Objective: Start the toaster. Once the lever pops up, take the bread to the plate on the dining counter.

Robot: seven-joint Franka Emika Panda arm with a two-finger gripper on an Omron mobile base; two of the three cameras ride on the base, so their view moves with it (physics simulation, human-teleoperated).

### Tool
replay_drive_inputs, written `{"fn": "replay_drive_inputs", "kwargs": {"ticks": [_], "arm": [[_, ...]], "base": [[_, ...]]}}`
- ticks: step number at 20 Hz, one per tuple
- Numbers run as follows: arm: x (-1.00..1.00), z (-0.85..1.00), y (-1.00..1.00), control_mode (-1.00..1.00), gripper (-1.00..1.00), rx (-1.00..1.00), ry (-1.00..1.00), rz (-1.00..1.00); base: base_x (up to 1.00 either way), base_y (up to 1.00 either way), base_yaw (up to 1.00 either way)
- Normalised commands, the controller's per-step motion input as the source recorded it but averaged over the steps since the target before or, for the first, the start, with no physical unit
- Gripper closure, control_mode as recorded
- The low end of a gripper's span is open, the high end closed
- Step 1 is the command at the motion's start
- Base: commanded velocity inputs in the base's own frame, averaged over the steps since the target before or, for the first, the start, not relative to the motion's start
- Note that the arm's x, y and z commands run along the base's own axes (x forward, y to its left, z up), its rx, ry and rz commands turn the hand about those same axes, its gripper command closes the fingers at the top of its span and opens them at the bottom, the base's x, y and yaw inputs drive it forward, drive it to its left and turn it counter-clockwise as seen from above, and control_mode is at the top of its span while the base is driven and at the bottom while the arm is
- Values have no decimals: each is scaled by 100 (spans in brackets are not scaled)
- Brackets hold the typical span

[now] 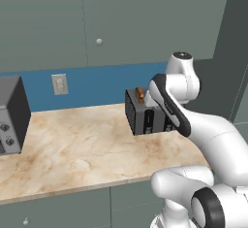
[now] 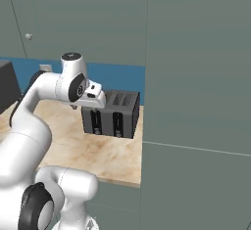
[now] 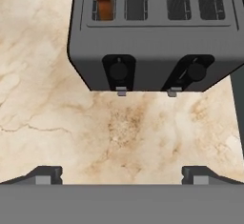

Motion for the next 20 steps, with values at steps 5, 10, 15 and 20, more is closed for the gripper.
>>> {"fn": "replay_drive_inputs", "kwargs": {"ticks": [5, 10, 15, 20], "arm": [[14, -4, 2, -100, -100, 0, 0, 0], [8, -3, 18, -100, -100, 0, 0, 0], [0, -14, 16, -100, -100, 0, -3, 0], [0, -25, 0, -100, -100, 0, -15, 0]], "base": [[0, 0, 0], [0, 0, 0], [0, 0, 0], [0, 0, 0]]}}
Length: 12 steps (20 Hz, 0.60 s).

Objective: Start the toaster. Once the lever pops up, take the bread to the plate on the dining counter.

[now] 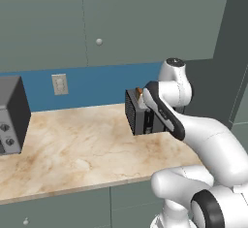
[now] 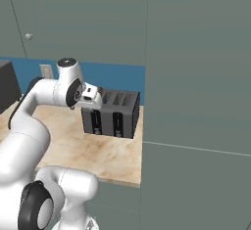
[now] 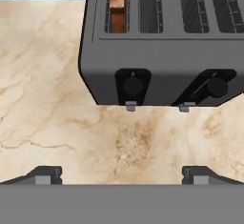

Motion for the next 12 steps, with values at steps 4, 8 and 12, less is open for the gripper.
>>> {"fn": "replay_drive_inputs", "kwargs": {"ticks": [4, 8, 12], "arm": [[0, -30, 0, -100, -100, 0, -15, 0], [0, -35, 0, -100, -100, 0, -8, 0], [9, -19, 0, -100, -100, 0, 0, 0]], "base": [[0, 0, 0], [0, 0, 0], [0, 0, 0]]}}
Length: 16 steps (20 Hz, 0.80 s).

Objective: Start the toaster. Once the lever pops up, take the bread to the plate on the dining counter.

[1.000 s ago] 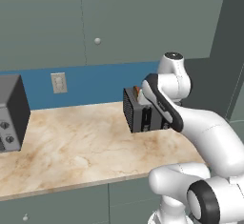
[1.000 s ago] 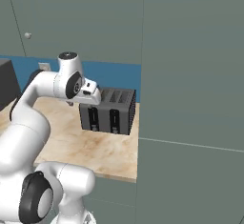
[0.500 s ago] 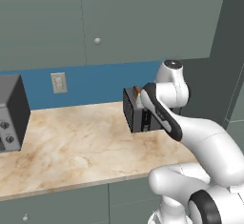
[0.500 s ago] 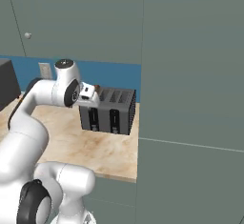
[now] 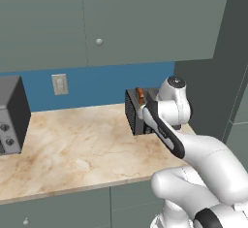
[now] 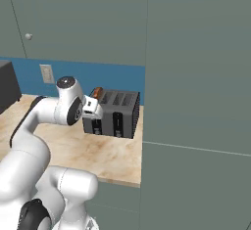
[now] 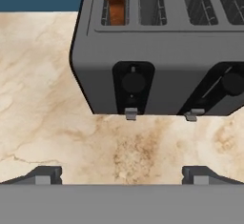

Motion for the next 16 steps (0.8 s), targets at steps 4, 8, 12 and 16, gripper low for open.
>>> {"fn": "replay_drive_inputs", "kwargs": {"ticks": [4, 8, 12, 16], "arm": [[14, 0, 7, -100, -100, 0, 0, 0], [9, 0, 6, -100, -100, 0, 0, 0], [22, 0, 3, -100, -100, 0, 0, 0], [24, 0, 5, -100, -100, 0, 0, 0]], "base": [[0, 0, 0], [0, 0, 0], [0, 0, 0], [0, 0, 0]]}}
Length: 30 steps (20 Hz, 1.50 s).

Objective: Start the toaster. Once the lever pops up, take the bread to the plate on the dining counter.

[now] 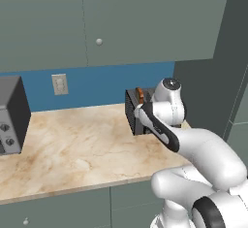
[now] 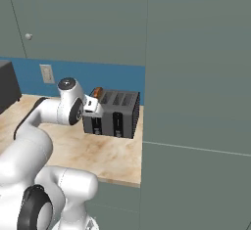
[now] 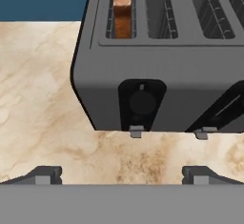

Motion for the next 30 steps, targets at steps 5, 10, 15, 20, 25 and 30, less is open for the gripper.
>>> {"fn": "replay_drive_inputs", "kwargs": {"ticks": [5, 10, 15, 20, 25, 30], "arm": [[22, 0, 2, -100, -100, 0, 0, 0], [14, 0, 1, -100, -100, 0, 0, 0], [0, -3, 0, -100, -100, 0, 0, 0], [4, -11, 1, -100, -100, 0, 0, 0], [6, -14, 5, -100, -100, 0, 0, 0], [5, -5, 1, -100, -100, 0, 0, 0]], "base": [[0, 0, 0], [0, 0, 0], [0, 0, 0], [0, 0, 0], [0, 0, 0], [0, 0, 0]]}}
